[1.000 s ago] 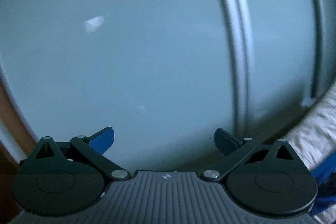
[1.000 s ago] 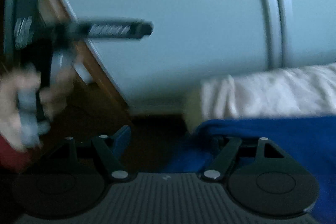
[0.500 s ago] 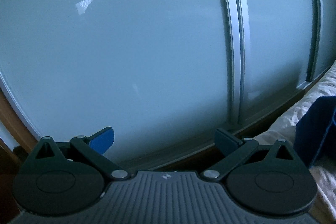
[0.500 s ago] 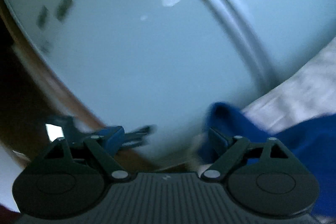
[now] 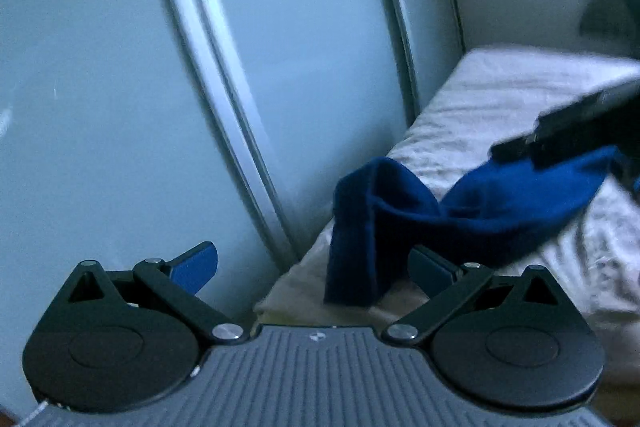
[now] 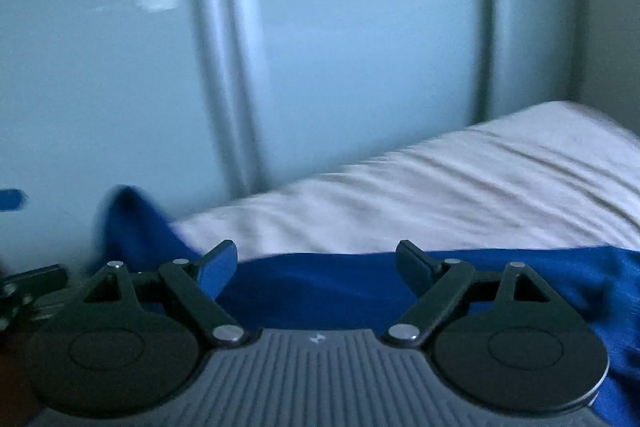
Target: Fold small clothes
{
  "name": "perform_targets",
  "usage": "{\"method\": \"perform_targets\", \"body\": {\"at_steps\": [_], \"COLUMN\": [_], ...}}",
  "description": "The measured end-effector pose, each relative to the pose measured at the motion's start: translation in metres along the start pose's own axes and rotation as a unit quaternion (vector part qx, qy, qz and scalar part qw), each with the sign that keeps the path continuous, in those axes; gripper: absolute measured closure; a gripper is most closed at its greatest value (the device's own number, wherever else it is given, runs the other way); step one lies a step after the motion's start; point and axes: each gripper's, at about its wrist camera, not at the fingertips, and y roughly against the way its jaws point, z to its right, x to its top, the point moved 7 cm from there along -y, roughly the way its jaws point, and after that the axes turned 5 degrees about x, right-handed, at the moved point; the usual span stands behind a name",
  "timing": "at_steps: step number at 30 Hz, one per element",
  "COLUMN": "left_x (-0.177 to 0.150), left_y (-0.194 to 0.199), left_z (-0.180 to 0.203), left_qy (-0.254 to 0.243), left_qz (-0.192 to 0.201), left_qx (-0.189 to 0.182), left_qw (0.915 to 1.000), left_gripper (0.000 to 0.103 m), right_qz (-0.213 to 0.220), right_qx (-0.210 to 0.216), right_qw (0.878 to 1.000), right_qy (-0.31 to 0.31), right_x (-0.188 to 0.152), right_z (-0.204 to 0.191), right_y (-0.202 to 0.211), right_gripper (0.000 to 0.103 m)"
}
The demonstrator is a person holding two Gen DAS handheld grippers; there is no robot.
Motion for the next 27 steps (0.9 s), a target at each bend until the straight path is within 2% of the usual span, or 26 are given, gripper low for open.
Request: {"method": "perform_targets", "body": {"at_steps": [2,3,4,5,6,8,9,12,14,16,18,19,21,22,23,24,26,27], "left_x": [-0.002,-0.003,-0.008,-0.012,-0.016,-0.021,-0.023,-0.025,-0.022,-0.020,-0.016,-0.015,-0.009,-0.011,-0.014,-0.018,-0.029,-0.032], "left_y": [-0.016,-0.025,-0.035,-0.045,-0.051,-0.053,-0.052,-0.039,-0.033,-0.030,-0.021,-0.014,-0.005,-0.004,-0.006,-0.010,-0.011,-0.013], "left_z": [0.007,0.007,0.006,0.005,0.003,-0.005,-0.009,-0.026,-0.037,-0.051,-0.069,-0.081,-0.103,-0.112,-0.120,-0.126,-0.137,-0.140], "left_qy": [-0.021,-0.024,-0.026,-0.023,-0.006,0.051,0.072,0.080,0.089,0.109,0.138,0.156,0.199,0.227,0.244,0.250,0.232,0.219], "left_qz": [0.012,0.008,-0.008,-0.031,-0.052,-0.085,-0.090,-0.092,-0.091,-0.091,-0.087,-0.082,-0.083,-0.093,-0.105,-0.113,-0.128,-0.131], "left_qx": [0.029,0.042,0.051,0.041,0.009,-0.075,-0.098,-0.105,-0.096,-0.085,-0.069,-0.063,-0.061,-0.071,-0.072,-0.057,0.005,0.036], "left_qw": [0.9993,0.9988,0.9983,0.9984,0.9986,0.9922,0.9885,0.9870,0.9873,0.9862,0.9841,0.9824,0.9745,0.9669,0.9614,0.9599,0.9644,0.9663], "left_gripper": [0.001,0.001,0.012,0.034,0.054,0.069,0.071,0.083,0.099,0.099,0.099,0.099,0.096,0.092,0.080,0.078,0.077,0.070], "right_qz": [0.004,-0.002,-0.013,-0.022,-0.027,-0.041,-0.051,-0.073,-0.078,-0.085,-0.086,-0.093,-0.104,-0.091,-0.073,-0.064,-0.062,-0.058], "right_qx": [-0.051,-0.060,-0.061,-0.057,-0.054,-0.043,-0.033,0.001,0.010,0.032,0.083,0.135,0.265,0.280,0.272,0.253,0.226,0.216], "right_qw": [0.999,0.998,0.998,0.998,0.998,0.998,0.998,0.997,0.997,0.996,0.991,0.984,0.954,0.950,0.951,0.954,0.960,0.963], "right_qy": [0.000,-0.002,-0.009,-0.017,-0.019,-0.017,-0.020,-0.034,-0.013,0.025,0.061,0.074,0.093,0.109,0.130,0.147,0.151,0.148], "right_x": [-0.005,-0.012,-0.016,-0.019,-0.020,-0.024,-0.030,-0.040,-0.044,-0.047,-0.050,-0.053,-0.058,-0.057,-0.056,-0.055,-0.053,-0.051], "right_z": [0.026,0.036,0.041,0.044,0.045,0.039,0.037,0.024,0.004,-0.024,-0.061,-0.079,-0.114,-0.122,-0.126,-0.127,-0.118,-0.113], "right_y": [-0.002,0.002,0.001,-0.002,-0.008,-0.010,-0.011,-0.020,-0.023,-0.026,-0.023,-0.020,-0.003,0.006,0.013,0.017,0.020,0.022], "right_gripper": [0.016,0.016,0.016,0.016,0.016,0.016,0.016,0.015,0.010,0.007,0.007,0.007,0.006,0.006,0.006,0.006,0.006,0.006]}}
